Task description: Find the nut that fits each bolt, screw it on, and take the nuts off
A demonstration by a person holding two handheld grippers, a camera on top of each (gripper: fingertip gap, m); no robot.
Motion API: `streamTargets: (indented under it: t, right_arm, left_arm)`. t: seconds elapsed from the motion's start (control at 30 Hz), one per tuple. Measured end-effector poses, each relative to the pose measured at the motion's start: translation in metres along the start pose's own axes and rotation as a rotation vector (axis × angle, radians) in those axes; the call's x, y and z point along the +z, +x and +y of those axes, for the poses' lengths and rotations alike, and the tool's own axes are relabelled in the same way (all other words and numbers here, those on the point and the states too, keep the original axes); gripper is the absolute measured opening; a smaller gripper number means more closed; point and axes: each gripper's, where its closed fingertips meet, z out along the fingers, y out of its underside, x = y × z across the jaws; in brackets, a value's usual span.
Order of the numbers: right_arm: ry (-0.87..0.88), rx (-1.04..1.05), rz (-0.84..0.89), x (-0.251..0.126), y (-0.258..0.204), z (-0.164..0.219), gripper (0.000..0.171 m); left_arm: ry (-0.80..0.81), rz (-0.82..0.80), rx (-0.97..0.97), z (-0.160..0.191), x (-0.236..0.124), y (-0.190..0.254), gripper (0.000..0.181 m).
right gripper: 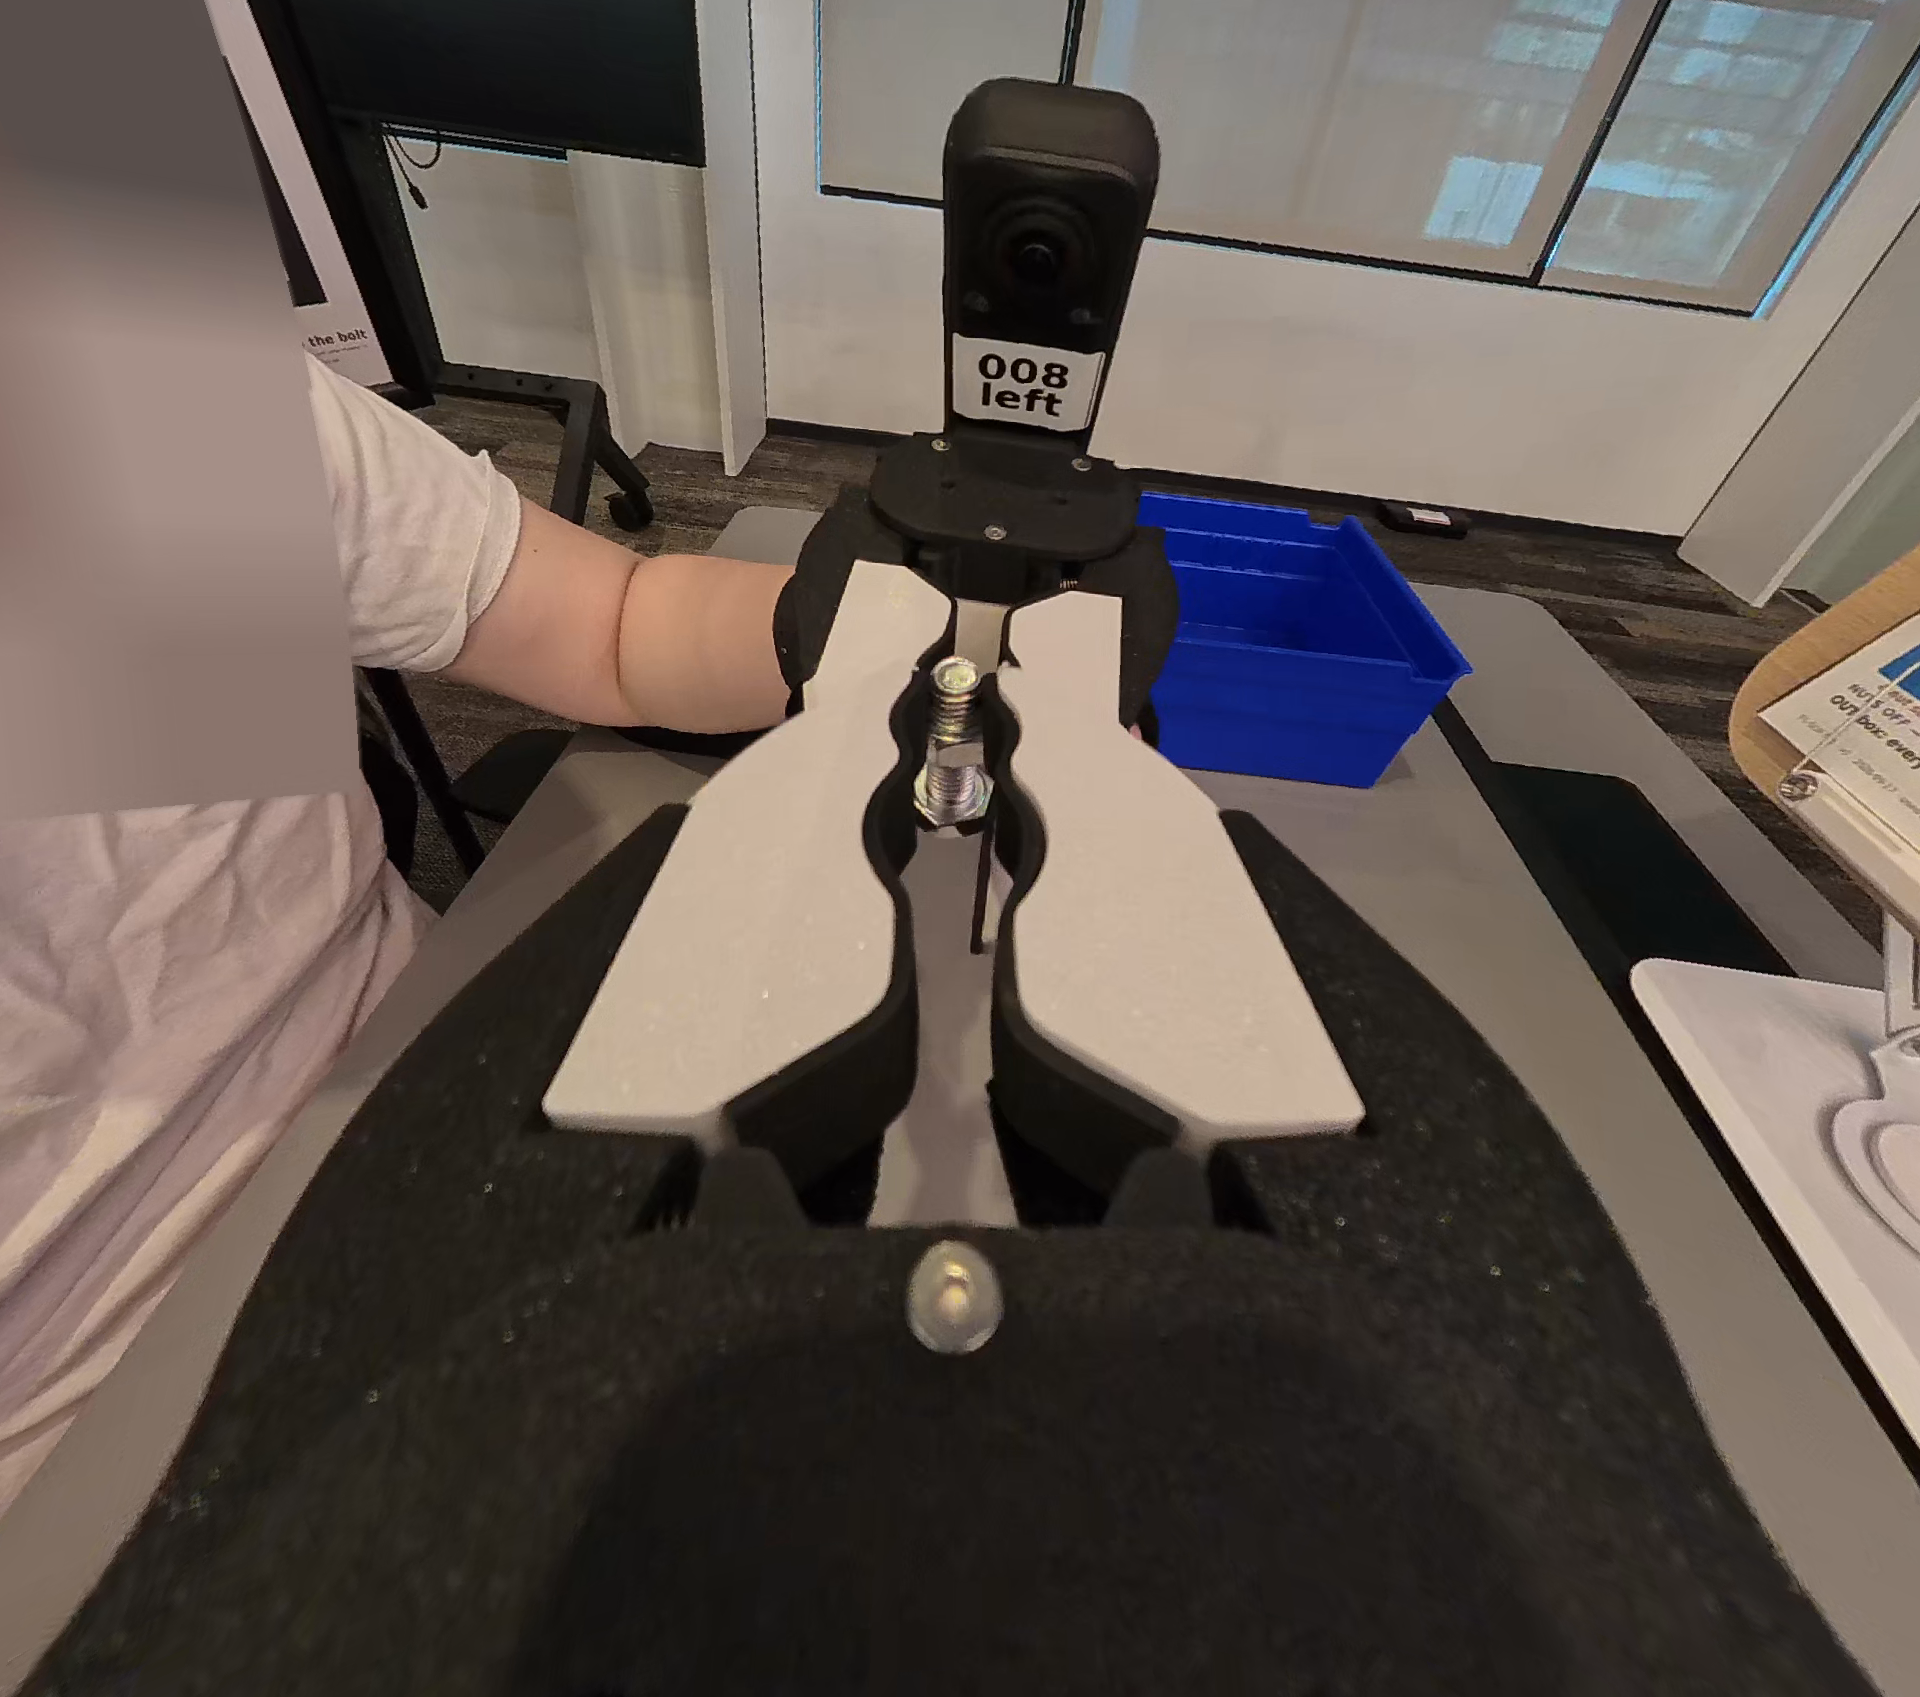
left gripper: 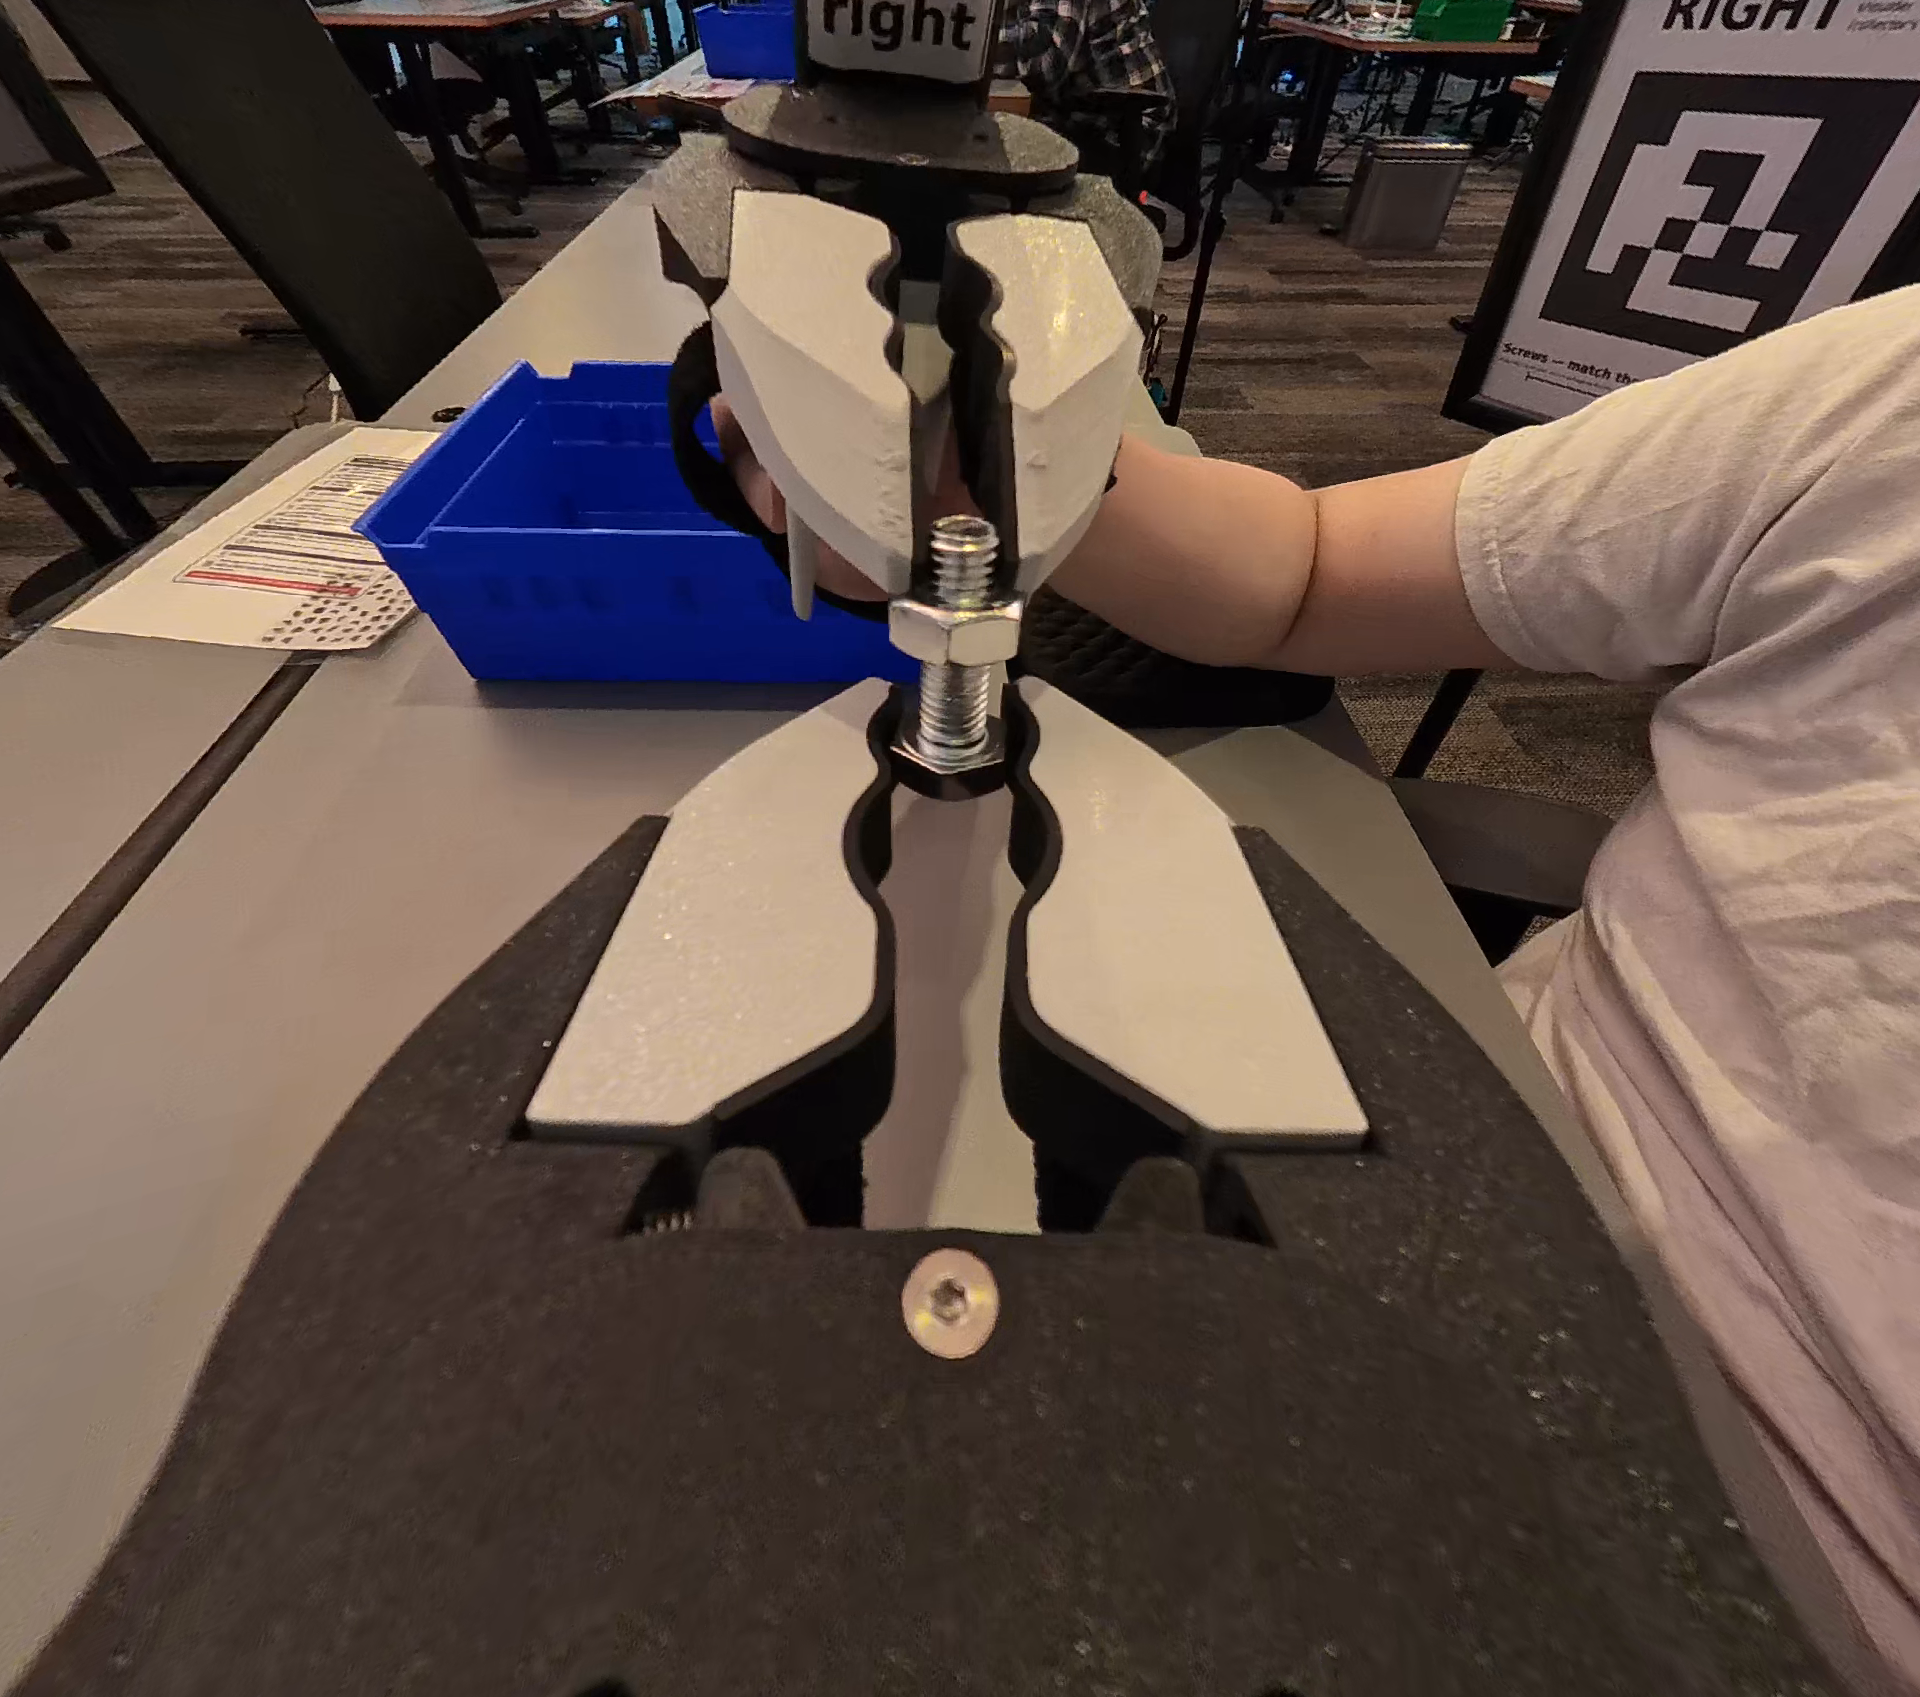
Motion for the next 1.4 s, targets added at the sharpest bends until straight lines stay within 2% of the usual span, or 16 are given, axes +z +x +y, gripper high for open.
streamTargets:
  t: [0.27,0.37,0.5,0.67,0.93,1.07,1.23,1.33,1.4]
  right_arm:
    - [0.013,0.031,0.011,-0.002,0.006,0.001,0.009]
    - [0.050,0.028,0.107,-0.008,0.019,-0.006,0.030]
    - [0.046,0.022,0.206,-0.007,0.028,-0.007,0.039]
    - [-0.028,0.020,0.278,0.002,0.034,0.005,0.037]
    - [-0.002,0.070,0.249,-0.015,0.043,0.005,0.032]
    - [0.046,0.100,0.166,-0.007,0.029,-0.002,0.032]
    - [0.004,0.071,0.182,-0.004,0.030,0.004,0.033]
    - [0.022,0.141,0.213,-0.014,0.043,0.007,0.026]
    - [0.061,0.158,0.158,-0.013,0.036,0.002,0.025]
  left_arm:
    - [-0.009,-0.052,-0.002,0.002,0.000,-0.008,0.017]
    - [-0.019,-0.124,-0.008,0.004,-0.001,-0.019,0.016]
    - [0.023,-0.189,-0.057,0.001,-0.004,-0.031,0.016]
    - [0.037,-0.202,-0.074,0.000,-0.005,-0.033,0.016]
    - [0.086,-0.160,-0.100,-0.009,-0.008,-0.028,0.016]
    - [0.090,-0.146,-0.111,-0.009,-0.007,-0.026,0.016]
    - [0.085,-0.129,-0.103,-0.009,-0.004,-0.022,0.016]
    - [0.101,-0.112,-0.110,-0.012,-0.005,-0.019,0.016]
    - [0.099,-0.119,-0.109,-0.012,-0.005,-0.020,0.016]
